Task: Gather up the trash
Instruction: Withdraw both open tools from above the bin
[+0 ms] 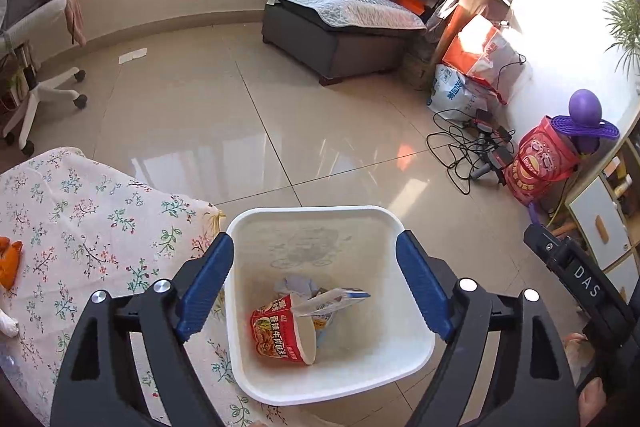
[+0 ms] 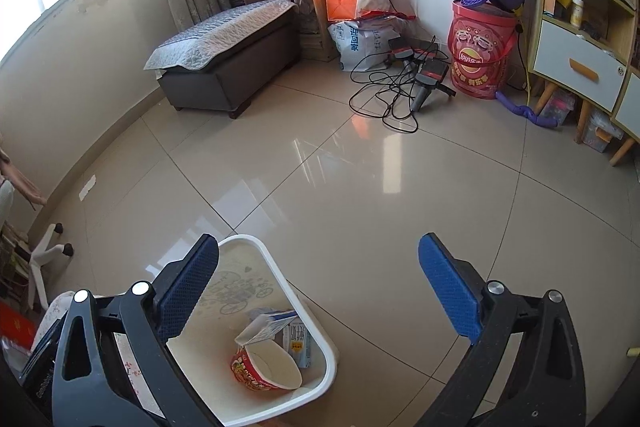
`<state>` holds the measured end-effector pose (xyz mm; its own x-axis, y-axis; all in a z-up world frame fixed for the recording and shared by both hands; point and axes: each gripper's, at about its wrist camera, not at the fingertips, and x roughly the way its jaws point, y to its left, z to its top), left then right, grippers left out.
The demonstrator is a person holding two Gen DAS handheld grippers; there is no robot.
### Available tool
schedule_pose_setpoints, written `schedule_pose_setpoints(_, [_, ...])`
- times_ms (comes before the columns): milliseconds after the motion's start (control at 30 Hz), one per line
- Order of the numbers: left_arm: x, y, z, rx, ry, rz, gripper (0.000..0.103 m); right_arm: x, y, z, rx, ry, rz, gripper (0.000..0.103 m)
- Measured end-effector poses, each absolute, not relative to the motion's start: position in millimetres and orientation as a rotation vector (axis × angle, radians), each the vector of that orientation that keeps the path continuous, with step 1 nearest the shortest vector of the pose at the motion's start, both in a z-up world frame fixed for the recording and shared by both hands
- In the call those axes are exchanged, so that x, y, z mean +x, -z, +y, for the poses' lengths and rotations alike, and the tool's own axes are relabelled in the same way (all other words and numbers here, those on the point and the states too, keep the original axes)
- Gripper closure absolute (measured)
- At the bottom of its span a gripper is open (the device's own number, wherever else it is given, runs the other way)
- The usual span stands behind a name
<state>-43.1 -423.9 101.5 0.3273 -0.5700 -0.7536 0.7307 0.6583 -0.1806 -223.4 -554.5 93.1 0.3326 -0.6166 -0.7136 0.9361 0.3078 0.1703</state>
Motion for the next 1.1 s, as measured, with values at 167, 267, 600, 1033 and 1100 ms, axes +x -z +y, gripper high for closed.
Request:
schedule_pose_setpoints(167, [-30.7,-113.5,-401.0,0.177,0.764,0.858,0.009,-197.4,-101.5,-527.1,0.526,1.086,0.597,0.007])
schedule_pose_setpoints(267, [-25.5,-121.4,-386.5,0.183,0.712,0.815,0.008,-181.9,-105.9,-508.9,0.47,1.063,0.594,0.007])
schedule_pose_setpoints(600, [-8.4,-133.1,-314.6,0.198,0.501,0.71,0.007,-129.2,-120.7,-437.4,0.272,0.955,0.588,0.007])
schedule_pose_setpoints(1033, [28.0,-126.2,-206.2,0.13,0.32,0.753,0.007,-68.5,-127.3,-353.5,0.101,0.791,0.599,0.007])
schedule_pose_setpoints(1100, [31.8,-125.4,-190.5,0.114,0.3,0.764,0.007,-60.4,-127.9,-340.4,0.084,0.764,0.599,0.007])
